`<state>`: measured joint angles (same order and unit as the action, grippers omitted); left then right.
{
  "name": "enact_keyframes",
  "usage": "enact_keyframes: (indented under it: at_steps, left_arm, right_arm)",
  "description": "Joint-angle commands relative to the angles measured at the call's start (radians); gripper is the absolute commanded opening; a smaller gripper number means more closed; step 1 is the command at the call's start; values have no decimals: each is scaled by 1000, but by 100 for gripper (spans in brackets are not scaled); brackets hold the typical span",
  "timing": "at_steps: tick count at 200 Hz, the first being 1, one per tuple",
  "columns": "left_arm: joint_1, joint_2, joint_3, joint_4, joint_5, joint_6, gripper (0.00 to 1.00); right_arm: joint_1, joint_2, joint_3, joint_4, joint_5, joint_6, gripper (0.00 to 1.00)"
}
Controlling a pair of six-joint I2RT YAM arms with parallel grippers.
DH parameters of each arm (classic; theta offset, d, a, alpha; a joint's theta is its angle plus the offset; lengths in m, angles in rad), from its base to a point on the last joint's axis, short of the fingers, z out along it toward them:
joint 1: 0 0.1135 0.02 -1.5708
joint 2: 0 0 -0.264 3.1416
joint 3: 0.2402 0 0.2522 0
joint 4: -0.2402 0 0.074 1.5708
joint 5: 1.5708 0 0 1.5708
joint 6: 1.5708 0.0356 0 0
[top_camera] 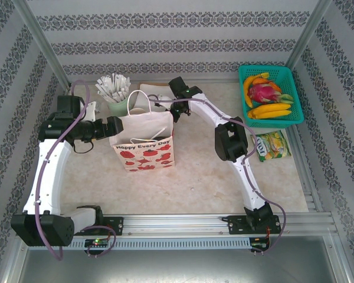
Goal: Pack the takeout coffee
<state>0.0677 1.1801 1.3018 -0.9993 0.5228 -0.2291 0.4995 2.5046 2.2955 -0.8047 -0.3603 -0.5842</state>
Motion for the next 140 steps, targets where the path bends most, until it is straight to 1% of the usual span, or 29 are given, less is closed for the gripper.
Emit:
enact_keyframes:
  at_steps: [1,11,21,28,37,52,94,122,140]
  left_arm:
    - [10,8,-12,40,22,-18,100]
    - [9,7,-12,40,22,-17,100]
    - [10,4,-13,40,24,-14,100]
    - [10,1,-13,39,26,-13,100]
    - [10,1,-14,40,26,-12,100]
    - [10,0,-14,38,29,-12,100]
    - [10,2,-9,38,33,-12,100]
    - [10,4,-7,40,33,-11,100]
    - [10,5,-6,41,33,-10,100]
  right_arm:
    - [-10,-46,39,-13,-93,32,11]
    - [-14,-44,42,-18,-101,35,9]
    - [-18,-43,45,-24,-111,38,10]
    - [-19,-43,46,-26,-113,39,13]
    - [-21,-43,45,-27,-114,43,20]
    - [-21,-42,47,-34,-125,41,23]
    - [-21,-41,53,-53,-139,39,11]
    - [-22,-39,54,-57,-127,42,0]
    - [-33,-55,58,-46,-164,72,0]
